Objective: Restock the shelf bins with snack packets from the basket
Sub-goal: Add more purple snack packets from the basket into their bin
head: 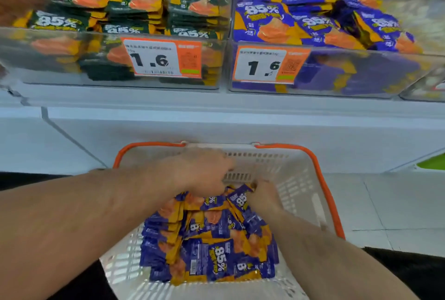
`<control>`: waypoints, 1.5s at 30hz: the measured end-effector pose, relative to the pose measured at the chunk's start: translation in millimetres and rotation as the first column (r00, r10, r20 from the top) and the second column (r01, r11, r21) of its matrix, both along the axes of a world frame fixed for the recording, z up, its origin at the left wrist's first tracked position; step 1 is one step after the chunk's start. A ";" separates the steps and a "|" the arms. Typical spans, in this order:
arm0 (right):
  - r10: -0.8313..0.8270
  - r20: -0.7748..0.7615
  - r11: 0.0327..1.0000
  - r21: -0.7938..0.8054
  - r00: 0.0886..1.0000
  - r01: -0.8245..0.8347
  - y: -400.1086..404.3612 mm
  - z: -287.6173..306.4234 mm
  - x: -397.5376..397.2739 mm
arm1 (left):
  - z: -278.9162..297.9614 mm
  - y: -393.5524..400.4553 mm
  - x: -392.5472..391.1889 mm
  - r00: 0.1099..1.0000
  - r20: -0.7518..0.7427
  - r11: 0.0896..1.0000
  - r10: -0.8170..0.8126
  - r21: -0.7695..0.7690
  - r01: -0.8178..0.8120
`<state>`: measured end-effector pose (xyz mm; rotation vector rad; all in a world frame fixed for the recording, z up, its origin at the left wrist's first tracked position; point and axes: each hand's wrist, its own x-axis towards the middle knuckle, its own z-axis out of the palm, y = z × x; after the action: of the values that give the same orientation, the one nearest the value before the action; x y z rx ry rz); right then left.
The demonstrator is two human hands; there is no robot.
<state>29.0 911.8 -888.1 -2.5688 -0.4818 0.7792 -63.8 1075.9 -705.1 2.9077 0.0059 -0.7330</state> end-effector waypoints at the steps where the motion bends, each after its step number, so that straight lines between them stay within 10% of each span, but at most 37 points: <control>1: 0.011 -0.015 0.998 -0.054 1.000 -0.011 -3.7 -10.4 -1.3 | -2.9 1.0 1.8 1.000 -0.008 1.000 -0.005 0.009 0.005; 14: -0.012 -0.068 0.874 -0.485 0.998 -0.022 -4.8 -68.5 -5.7 | -30.6 6.9 15.2 0.972 -0.231 0.998 0.035 -0.047 -0.047; 21: -0.045 -0.186 0.997 -0.073 0.982 0.032 -14.3 -55.3 3.5 | -26.6 8.6 11.2 0.954 -0.297 0.998 0.049 -0.018 -0.058; 30: 0.303 -0.010 0.943 -0.144 0.953 -0.301 0.0 65.0 5.2 | -7.0 4.9 8.8 0.909 -0.301 0.889 0.290 -0.266 -0.372; 32: 0.424 0.117 0.897 -0.187 0.898 -0.400 4.6 101.1 2.3 | 1.4 4.8 6.4 0.828 -0.271 0.726 0.490 -0.398 -0.560; 34: 0.526 0.297 0.850 -0.210 0.797 -0.483 3.1 133.9 -1.7 | 9.0 1.3 1.9 0.645 -0.406 0.371 0.647 -0.571 -0.732; 36: 0.577 0.515 0.805 -0.225 0.634 -0.550 -2.1 156.0 -3.7 | 15.8 -4.7 -2.7 0.516 -0.593 0.049 0.618 -0.626 -0.778; 39: 0.499 0.721 0.807 -0.185 0.481 -0.560 -11.2 172.8 -2.3 | 20.6 -16.6 -2.4 0.494 -0.644 -0.187 0.584 -0.699 -0.691; 45: 0.340 0.755 0.885 -0.056 0.560 -0.462 -20.4 211.9 -14.7 | 55.5 -18.3 -2.1 0.623 -0.157 0.197 0.767 -0.866 -0.460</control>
<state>14.2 891.4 -676.3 -2.5527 -1.3689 -0.2866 -65.9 1057.6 -649.7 1.6879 0.6035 -0.0109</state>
